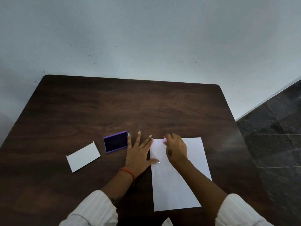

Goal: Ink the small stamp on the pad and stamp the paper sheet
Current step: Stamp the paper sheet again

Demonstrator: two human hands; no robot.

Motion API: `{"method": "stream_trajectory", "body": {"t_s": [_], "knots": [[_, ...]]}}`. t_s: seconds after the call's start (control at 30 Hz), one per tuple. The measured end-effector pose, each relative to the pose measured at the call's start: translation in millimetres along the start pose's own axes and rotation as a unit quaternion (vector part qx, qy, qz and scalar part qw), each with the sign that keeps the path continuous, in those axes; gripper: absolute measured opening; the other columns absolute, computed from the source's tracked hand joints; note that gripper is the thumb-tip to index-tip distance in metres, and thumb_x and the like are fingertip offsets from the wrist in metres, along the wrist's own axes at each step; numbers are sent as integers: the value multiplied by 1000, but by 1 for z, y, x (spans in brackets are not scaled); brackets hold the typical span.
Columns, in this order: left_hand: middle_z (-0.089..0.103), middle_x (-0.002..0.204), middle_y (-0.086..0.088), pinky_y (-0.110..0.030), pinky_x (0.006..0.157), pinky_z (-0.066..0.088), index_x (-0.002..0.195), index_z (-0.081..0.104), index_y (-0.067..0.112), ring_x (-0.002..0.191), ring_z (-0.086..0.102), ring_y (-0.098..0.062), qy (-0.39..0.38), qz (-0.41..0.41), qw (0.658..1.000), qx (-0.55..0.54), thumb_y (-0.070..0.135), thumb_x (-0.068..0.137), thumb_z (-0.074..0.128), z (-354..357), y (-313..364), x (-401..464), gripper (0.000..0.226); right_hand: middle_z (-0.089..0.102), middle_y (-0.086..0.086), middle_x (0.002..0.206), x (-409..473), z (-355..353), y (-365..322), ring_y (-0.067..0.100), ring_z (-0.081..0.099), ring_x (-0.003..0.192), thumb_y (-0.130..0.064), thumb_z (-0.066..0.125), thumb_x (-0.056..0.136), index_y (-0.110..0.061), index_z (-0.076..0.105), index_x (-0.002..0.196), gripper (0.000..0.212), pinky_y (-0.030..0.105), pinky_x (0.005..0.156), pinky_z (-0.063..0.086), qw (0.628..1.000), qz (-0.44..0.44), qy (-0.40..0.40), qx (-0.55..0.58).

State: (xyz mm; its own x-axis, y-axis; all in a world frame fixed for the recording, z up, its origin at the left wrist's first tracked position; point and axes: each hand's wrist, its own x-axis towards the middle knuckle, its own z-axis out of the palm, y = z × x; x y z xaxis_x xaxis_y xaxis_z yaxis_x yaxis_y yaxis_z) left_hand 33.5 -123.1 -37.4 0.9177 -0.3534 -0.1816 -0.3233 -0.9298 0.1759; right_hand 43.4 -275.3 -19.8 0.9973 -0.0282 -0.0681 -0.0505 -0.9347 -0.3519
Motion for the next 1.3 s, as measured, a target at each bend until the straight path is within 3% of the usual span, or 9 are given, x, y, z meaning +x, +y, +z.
{"method": "stream_trajectory", "body": {"t_s": [0.2,0.73,0.87,0.93,1.0,1.1,1.17,1.23,1.3], "knots": [[10,156,6,-49,93,-38,144,9,28,142,-15,-25,0,5,1000,-6,72,76,39,2,-2,1,86,61,12,120,8,-4,0,24,56,107,-16,56,89,-4,56,113,27,28,94,45,999,-36,-31,-24],[13,156,5,-46,92,-43,144,11,26,143,-12,-25,9,20,1000,-12,73,76,39,7,-4,2,87,68,18,101,7,-3,4,29,61,88,-4,61,81,1,62,97,17,30,78,49,996,-89,2,-14],[14,156,4,-50,96,-36,144,12,25,143,-12,-26,9,26,1000,-7,72,77,38,5,-4,1,85,69,15,97,14,-17,6,24,62,85,-13,60,85,-2,65,92,14,24,75,46,998,-17,-36,54],[14,156,3,-53,99,-32,144,13,24,143,-12,-27,10,27,1000,-6,71,78,39,3,-4,1,85,71,15,92,15,-27,8,21,63,82,-17,65,83,-3,68,89,16,22,71,47,983,59,-16,173],[14,156,2,-54,102,-29,144,12,24,143,-11,-28,11,27,1000,-6,69,78,40,2,-3,1,85,71,13,89,12,-39,11,22,66,81,-16,71,79,-6,69,83,12,24,70,52,927,152,46,340],[8,157,1,-53,102,-29,144,2,27,143,-10,-28,22,24,999,-24,66,80,42,0,-1,-3,85,71,13,91,3,-58,14,24,68,85,-9,68,80,-9,69,75,6,31,79,54,737,303,21,604],[5,157,1,-51,104,-27,144,0,29,143,-8,-25,50,10,997,-63,64,81,43,-3,-1,-6,84,73,10,85,-6,-66,16,20,70,82,-5,62,84,-6,74,69,19,31,80,55,623,320,-24,714],[6,157,3,-47,108,-20,144,3,30,144,-6,-22,89,-9,989,-118,60,81,48,-9,-5,-11,82,75,8,78,-18,-68,16,15,72,74,-5,59,85,-3,75,67,24,28,71,60,552,310,-59,772],[11,156,4,-42,112,-8,143,10,30,144,-1,-19,122,-32,975,-182,52,81,56,-15,-11,-20,81,76,10,80,-31,-64,14,15,73,75,-6,59,85,-1,75,72,21,27,66,60,509,308,-85,799]]}}
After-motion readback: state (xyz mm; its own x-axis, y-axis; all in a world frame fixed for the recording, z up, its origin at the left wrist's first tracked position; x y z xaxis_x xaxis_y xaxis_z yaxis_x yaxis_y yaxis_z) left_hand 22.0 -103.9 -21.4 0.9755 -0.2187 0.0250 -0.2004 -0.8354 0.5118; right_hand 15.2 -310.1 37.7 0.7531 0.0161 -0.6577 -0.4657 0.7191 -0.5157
